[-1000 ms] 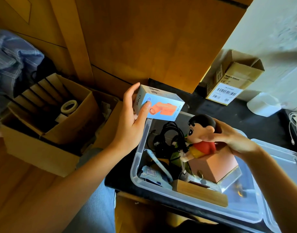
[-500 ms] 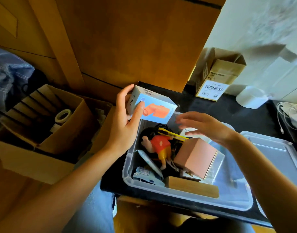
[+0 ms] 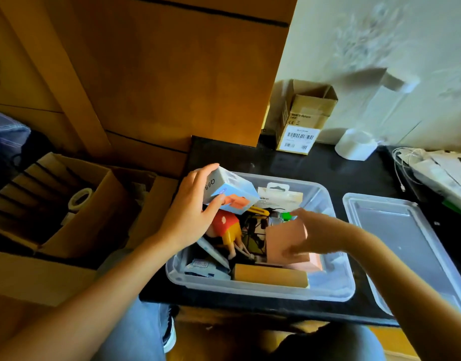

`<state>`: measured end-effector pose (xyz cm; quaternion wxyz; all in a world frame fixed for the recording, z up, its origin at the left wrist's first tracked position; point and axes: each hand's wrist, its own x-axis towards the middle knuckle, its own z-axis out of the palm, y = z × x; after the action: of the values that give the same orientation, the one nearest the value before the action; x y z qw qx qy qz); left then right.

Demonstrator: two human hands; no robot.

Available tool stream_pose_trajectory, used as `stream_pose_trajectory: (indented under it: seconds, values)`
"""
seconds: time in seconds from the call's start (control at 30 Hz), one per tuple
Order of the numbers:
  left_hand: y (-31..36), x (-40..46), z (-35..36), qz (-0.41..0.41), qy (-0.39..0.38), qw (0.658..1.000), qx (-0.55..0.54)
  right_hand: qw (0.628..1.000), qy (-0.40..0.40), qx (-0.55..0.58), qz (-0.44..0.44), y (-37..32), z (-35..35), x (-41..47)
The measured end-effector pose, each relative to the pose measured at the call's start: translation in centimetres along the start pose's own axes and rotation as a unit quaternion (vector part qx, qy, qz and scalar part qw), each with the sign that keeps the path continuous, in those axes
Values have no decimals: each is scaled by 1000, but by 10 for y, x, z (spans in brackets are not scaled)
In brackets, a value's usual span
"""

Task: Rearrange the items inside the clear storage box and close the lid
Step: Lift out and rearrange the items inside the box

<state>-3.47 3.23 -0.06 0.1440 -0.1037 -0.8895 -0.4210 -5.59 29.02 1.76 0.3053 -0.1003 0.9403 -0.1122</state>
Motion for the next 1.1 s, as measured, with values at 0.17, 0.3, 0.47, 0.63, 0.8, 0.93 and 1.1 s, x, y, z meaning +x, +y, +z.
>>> stream_pose_trajectory:
  seconds: [0.17,0.3,0.47,0.63,0.8,0.93,1.1]
  values:
    - [-7,3,-4,-51,3,996,66,987,-69,-124,-73,3,-13,-13]
    - [-6,4,-4,-103,-20,988,113,967,35,-219,-121,6,1,-19]
    - [15,0,-2,-20,82,988,129,985,113,-52,-121,16,-16,-31]
    - [37,-7,4,-5,40,995,-88,927,168,280,-184,4,-31,-44]
    - [47,-10,1,-169,-96,890,-413,814,64,545,-190,-28,-8,-33]
    - [41,-14,-6,-145,-79,920,-356,822,-1,526,-220,-36,6,-24]
    - [33,1,-29,-135,-79,946,-284,910,-23,378,-171,-10,-2,-14]
